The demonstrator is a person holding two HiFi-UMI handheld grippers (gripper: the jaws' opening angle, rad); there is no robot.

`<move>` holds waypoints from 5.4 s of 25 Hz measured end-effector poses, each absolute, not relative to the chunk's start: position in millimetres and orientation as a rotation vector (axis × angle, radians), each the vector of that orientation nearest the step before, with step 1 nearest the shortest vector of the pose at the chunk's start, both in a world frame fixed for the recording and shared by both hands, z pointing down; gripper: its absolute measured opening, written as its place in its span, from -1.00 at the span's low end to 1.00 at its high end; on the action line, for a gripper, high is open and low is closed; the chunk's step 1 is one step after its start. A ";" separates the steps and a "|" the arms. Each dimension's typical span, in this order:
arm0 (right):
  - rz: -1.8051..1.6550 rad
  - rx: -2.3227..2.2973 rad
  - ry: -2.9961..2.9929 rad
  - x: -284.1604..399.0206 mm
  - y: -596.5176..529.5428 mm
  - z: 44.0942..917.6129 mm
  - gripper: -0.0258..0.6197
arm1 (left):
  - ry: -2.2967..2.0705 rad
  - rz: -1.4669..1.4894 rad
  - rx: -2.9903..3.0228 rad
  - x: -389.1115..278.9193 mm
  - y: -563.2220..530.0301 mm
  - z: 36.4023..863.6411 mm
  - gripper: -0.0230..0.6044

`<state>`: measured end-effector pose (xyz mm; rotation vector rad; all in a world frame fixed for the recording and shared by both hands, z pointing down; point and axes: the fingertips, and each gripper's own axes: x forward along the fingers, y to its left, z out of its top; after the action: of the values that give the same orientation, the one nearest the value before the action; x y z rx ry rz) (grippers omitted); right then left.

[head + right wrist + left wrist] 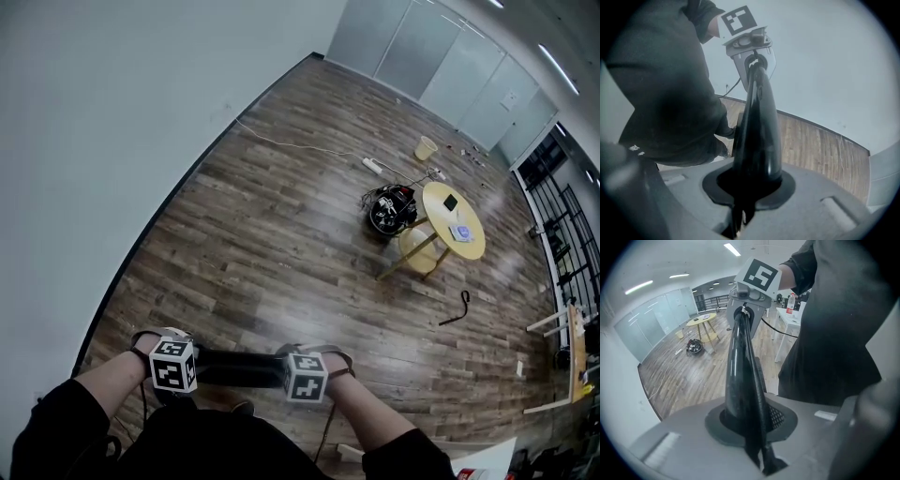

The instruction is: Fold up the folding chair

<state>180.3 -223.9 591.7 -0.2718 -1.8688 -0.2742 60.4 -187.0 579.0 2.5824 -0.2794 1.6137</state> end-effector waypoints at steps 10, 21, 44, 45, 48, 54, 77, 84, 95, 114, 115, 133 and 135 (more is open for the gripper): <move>-0.278 -0.431 -1.814 131.9 -195.8 570.0 -0.77 | -0.290 1.556 2.534 12.0 -152.9 562.6 -0.75; -0.424 -0.554 -1.786 10.3 -190.3 571.1 -0.77 | -0.509 1.519 2.422 -99.4 -125.7 563.2 -0.75; -0.748 -0.931 -1.647 -297.8 -160.4 579.0 -0.77 | -1.019 1.340 2.081 -364.3 -50.9 569.3 -0.75; -0.759 -0.956 -1.638 -307.9 -158.7 578.7 -0.77 | -1.039 1.328 2.060 -371.6 -47.8 569.2 -0.75; -0.802 -1.026 -1.599 -335.7 -156.1 580.5 -0.77 | -1.094 1.286 1.997 -390.6 -39.9 570.1 -0.75; -0.884 -1.165 -1.518 -380.9 -152.2 585.8 -0.77 | -1.198 1.200 1.862 -421.9 -30.5 574.3 -0.75; -1.052 -1.445 -1.334 -494.6 -162.4 610.6 -0.76 | -1.406 0.989 1.521 -493.8 -34.9 598.6 -0.75; -1.038 -1.442 -1.337 -506.4 -157.2 612.5 -0.76 | -1.392 0.985 1.528 -506.5 -30.0 601.5 -0.75; -1.014 -1.425 -1.361 -510.8 -152.3 614.3 -0.75 | -1.402 0.986 1.549 -513.4 -26.2 604.2 -0.73; -1.022 -1.302 -1.566 -552.5 -157.2 613.6 -0.50 | -1.596 1.072 1.481 -553.9 -16.6 590.5 -0.47; -1.022 -1.292 -1.578 -555.8 -157.0 613.8 -0.48 | -1.603 1.074 1.475 -556.9 -15.3 590.1 -0.46; -1.056 -1.036 -1.809 -616.1 -165.7 613.8 -0.18 | -1.745 1.113 1.319 -606.7 0.6 571.4 -0.41; -1.058 -1.007 -1.830 -621.9 -168.1 613.0 -0.15 | -1.760 1.114 1.304 -611.1 0.3 569.6 -0.43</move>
<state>-621.9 -168.1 613.0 -1.0072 -1.8299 -1.0579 -611.1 0.3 569.6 1.3037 -1.7597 1.1143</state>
